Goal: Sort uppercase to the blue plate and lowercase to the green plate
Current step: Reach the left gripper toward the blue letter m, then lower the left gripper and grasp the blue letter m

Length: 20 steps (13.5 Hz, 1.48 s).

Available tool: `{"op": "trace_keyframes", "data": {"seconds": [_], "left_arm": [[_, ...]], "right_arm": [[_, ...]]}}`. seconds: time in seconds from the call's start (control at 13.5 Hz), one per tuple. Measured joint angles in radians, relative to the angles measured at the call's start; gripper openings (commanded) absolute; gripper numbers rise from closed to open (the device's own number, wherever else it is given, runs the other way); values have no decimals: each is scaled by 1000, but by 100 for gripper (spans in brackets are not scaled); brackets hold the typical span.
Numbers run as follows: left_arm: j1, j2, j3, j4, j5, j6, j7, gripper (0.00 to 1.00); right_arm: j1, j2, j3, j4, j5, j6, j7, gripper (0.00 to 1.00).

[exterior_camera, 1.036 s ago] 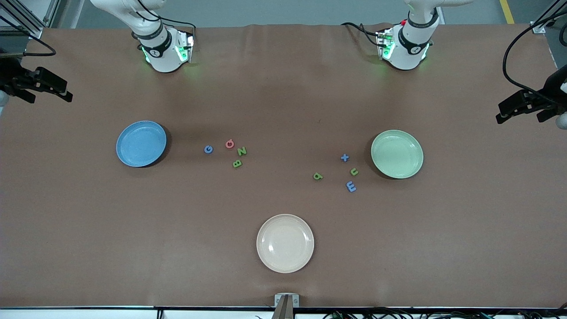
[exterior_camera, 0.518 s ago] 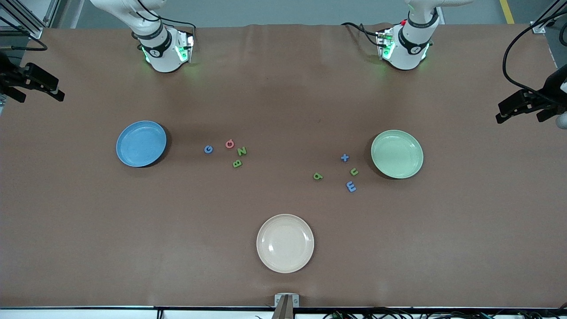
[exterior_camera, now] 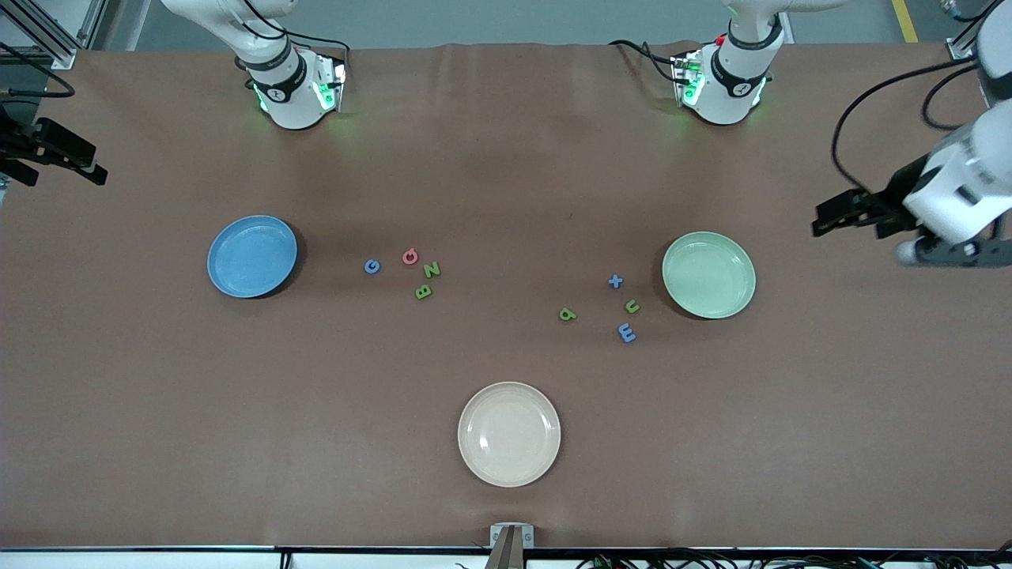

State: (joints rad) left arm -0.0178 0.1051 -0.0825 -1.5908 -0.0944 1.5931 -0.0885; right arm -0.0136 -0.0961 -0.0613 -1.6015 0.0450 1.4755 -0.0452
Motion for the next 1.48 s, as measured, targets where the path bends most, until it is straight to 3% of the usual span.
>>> {"op": "trace_keyframes", "data": {"seconds": [0.44,1.11,1.48], "left_arm": [[-43,198,-127,-4,-1,237,-282,100],[-234,546,-129,-5,166,587,-841,100],[-230,583,-123,-29,170,674,-861,94]], "right_arm": [[1,9,1,-14,4,-15,0,100],[11,10,-18,-16,7,-8,-2,100],[12,10,-18,-16,-5,10,-25,100]]}}
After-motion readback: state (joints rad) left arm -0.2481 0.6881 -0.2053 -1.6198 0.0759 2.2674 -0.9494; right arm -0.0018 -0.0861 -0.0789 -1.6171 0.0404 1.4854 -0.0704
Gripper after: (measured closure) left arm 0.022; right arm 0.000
